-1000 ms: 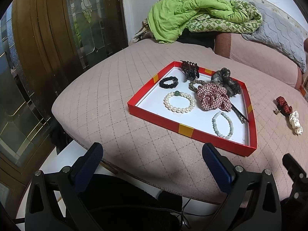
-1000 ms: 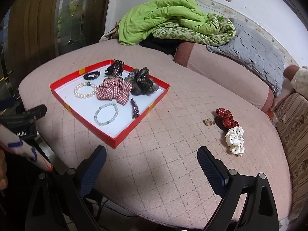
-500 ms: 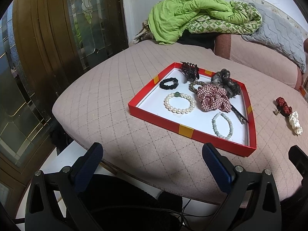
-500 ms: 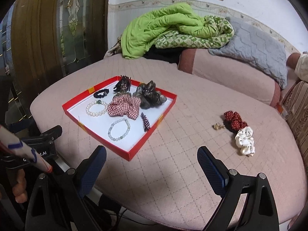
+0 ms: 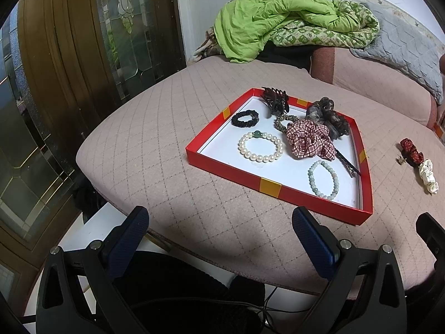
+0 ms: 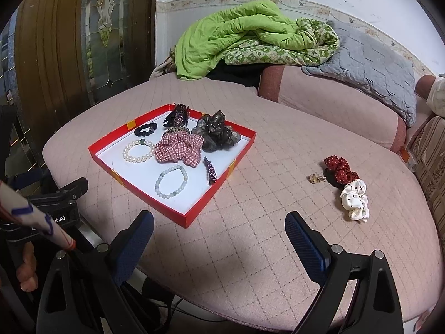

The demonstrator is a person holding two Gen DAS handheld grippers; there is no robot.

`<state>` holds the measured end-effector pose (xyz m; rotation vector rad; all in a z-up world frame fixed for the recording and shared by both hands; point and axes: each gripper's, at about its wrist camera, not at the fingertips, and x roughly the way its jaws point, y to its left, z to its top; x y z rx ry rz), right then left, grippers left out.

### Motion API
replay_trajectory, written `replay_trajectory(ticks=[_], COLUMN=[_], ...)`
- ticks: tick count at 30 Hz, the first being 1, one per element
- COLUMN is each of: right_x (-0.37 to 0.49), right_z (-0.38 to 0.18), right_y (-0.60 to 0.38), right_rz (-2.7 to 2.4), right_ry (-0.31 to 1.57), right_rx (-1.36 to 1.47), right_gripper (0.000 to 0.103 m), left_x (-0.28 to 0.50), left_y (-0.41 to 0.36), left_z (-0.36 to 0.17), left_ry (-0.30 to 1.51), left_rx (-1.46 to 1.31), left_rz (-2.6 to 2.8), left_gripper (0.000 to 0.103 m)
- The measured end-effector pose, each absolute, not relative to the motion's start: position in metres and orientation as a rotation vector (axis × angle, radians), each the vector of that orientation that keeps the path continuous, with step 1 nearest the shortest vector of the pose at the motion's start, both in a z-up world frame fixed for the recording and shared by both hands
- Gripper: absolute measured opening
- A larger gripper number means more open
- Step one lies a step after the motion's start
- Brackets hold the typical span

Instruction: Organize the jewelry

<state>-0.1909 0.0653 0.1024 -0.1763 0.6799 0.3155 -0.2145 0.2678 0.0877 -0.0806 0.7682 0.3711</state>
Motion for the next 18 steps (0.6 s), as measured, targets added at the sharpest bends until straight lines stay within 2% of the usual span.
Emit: replay_trajectory(ticks=[18], right_x=[-0.1895], right_z=[0.1007], right_y=[0.0622], right_rz=[0.312], right_ry=[0.692], right_rx=[-0.173], right_gripper=[0.097], left_x=[-0.2141], left_y=[0.2677], left_z=[0.0859], left_ry=[0.776], left_rx=[-0.077], left_rz=[0.368], left_gripper=[0.102])
